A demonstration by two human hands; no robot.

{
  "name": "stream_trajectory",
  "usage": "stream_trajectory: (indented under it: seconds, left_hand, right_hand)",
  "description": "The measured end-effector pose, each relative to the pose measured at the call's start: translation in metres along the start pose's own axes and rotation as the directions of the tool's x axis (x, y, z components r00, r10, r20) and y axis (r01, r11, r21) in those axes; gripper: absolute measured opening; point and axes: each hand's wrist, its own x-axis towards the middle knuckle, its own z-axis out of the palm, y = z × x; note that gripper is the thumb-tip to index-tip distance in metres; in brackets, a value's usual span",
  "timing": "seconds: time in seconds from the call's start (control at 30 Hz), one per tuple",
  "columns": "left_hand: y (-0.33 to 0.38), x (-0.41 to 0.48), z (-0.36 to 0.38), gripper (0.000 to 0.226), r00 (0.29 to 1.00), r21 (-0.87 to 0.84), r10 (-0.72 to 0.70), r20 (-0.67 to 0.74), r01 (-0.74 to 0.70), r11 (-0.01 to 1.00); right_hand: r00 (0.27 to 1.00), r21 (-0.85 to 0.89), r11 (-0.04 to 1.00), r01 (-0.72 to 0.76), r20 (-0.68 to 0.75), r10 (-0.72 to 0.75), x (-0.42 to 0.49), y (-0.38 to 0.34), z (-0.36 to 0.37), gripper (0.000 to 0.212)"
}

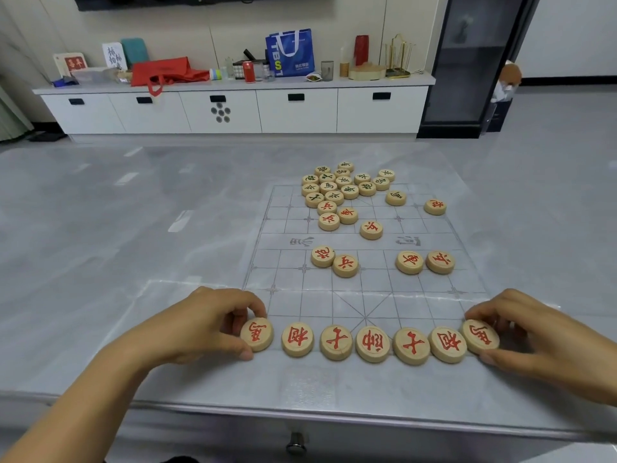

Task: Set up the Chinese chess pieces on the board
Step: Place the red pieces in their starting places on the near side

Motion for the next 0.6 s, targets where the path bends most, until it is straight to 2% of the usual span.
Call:
stream_trajectory:
  seconds: [0.13,0.33,0.6]
  left_hand:
    - [-0.0030,-0.0006,-0.0006,0.040,1.000,-0.017,-0.013,0.013,0.014,1.000]
    - [-0.0022,-0.0002,0.0024,0.034,1.000,-0.002,0.014,-0.016,-0.014,1.000]
    - [-0.0011,0.0000,0.0023,0.033,0.999,0.032,0.037,0.002,-0.037,0.999]
  right_hand:
    - [1.000,0.004,1.000,-0.023,-0.006,0.023,-0.0001,0.0022,0.0004,0.075]
    - [0.999,-0.030,0.999,-0.043,0.023,0.043,-0.0027,-0.0021,-0.0023,0.081]
    - [0.999,-0.062,0.998,-0.033,0.020,0.035,-0.0044,-0.0008,-0.0022,0.079]
